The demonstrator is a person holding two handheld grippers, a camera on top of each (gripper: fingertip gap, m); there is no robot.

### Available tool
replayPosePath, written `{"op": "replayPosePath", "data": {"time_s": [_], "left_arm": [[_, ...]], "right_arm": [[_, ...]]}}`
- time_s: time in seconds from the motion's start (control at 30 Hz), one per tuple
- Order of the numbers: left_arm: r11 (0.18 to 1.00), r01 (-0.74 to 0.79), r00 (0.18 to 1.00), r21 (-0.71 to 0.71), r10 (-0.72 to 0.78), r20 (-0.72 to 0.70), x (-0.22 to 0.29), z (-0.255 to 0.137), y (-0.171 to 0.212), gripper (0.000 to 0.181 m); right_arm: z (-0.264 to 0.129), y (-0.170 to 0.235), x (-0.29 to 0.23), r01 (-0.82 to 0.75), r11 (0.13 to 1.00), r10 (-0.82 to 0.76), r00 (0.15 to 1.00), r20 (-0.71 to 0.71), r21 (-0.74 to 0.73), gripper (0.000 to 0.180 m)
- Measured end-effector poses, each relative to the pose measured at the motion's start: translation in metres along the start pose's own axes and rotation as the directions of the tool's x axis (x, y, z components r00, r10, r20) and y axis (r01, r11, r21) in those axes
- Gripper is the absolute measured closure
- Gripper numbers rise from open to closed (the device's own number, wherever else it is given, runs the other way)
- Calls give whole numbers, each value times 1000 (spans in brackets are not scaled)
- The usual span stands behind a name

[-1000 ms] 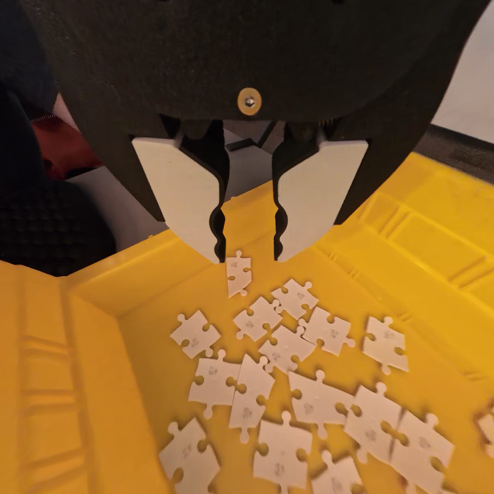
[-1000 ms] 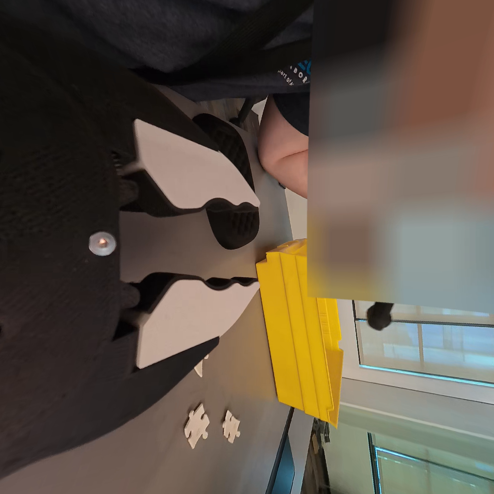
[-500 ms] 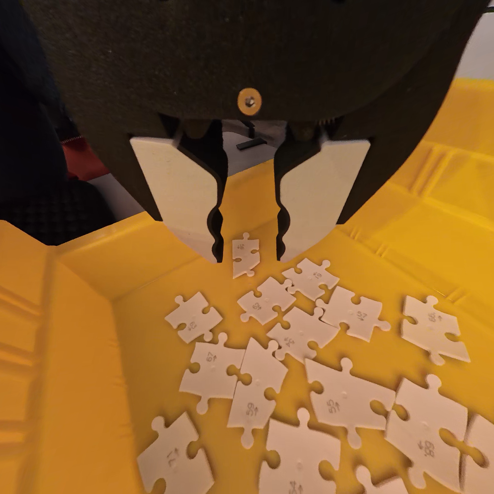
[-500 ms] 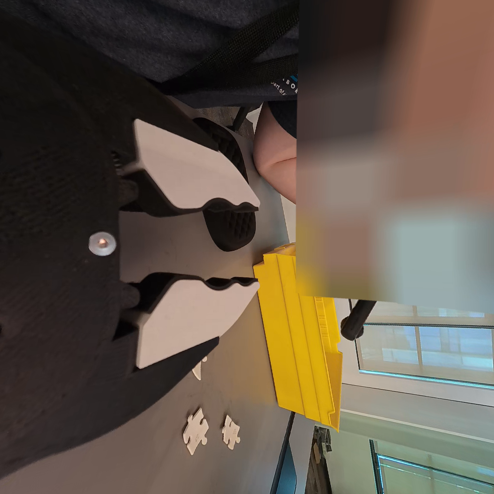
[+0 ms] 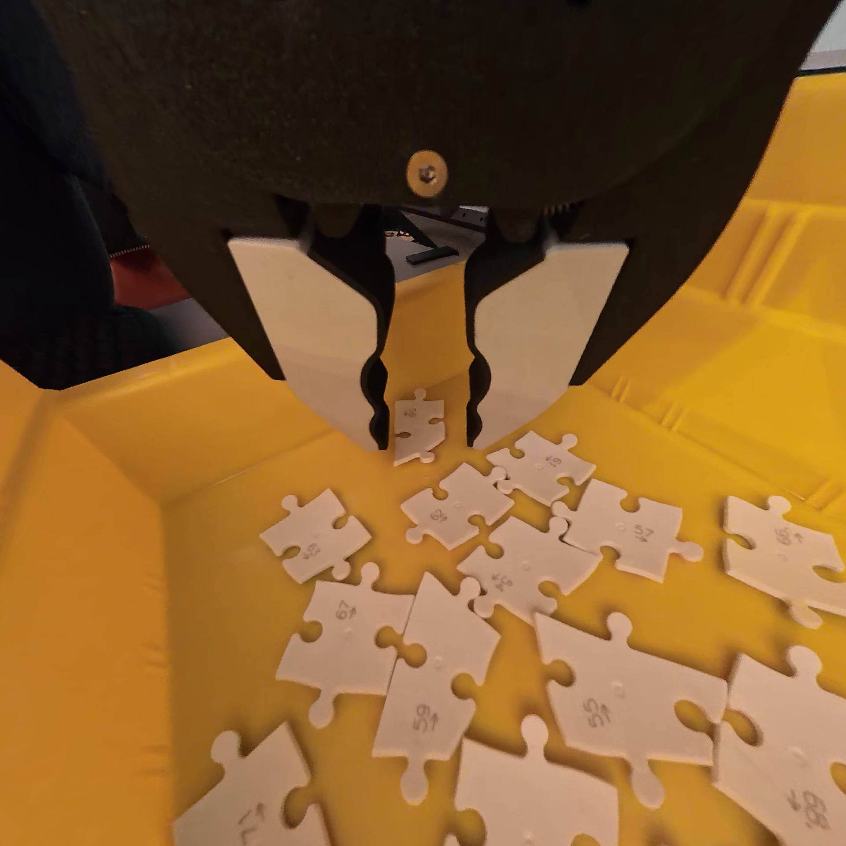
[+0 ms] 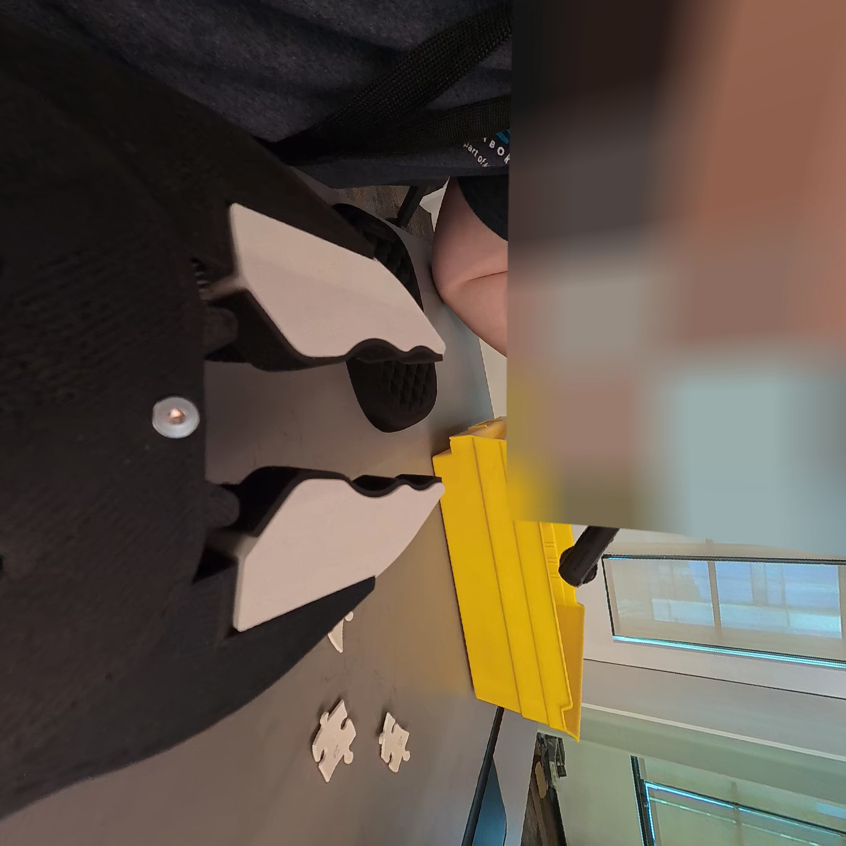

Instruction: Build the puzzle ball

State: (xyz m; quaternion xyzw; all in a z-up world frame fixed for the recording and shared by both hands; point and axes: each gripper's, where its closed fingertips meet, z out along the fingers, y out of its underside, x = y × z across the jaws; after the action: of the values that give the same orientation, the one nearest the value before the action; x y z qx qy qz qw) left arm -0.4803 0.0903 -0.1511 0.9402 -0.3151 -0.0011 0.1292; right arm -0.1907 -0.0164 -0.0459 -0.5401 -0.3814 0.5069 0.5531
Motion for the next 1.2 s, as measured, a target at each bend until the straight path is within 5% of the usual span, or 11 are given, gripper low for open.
{"op": "replayPosePath", "data": {"time_s": [0.27,0.63,1.0,1.2], "left_arm": [[1000,12,1000,-28,-11,19,-1,2,3,165],[994,95,995,-49,-93,34,-6,2,10,137],[994,61,995,-89,-53,88,0,3,9,160],[990,98,984,105,-112,141,-16,-30,1,160]], "right_arm": [[0,1,-2,13,1000,-13,1000,4,-5,132],[1,1,-3,20,1000,-20,1000,10,-7,132],[0,1,-4,22,1000,-22,1000,14,-4,132],[1,2,-6,25,1000,-25,999,21,-13,132]]}}
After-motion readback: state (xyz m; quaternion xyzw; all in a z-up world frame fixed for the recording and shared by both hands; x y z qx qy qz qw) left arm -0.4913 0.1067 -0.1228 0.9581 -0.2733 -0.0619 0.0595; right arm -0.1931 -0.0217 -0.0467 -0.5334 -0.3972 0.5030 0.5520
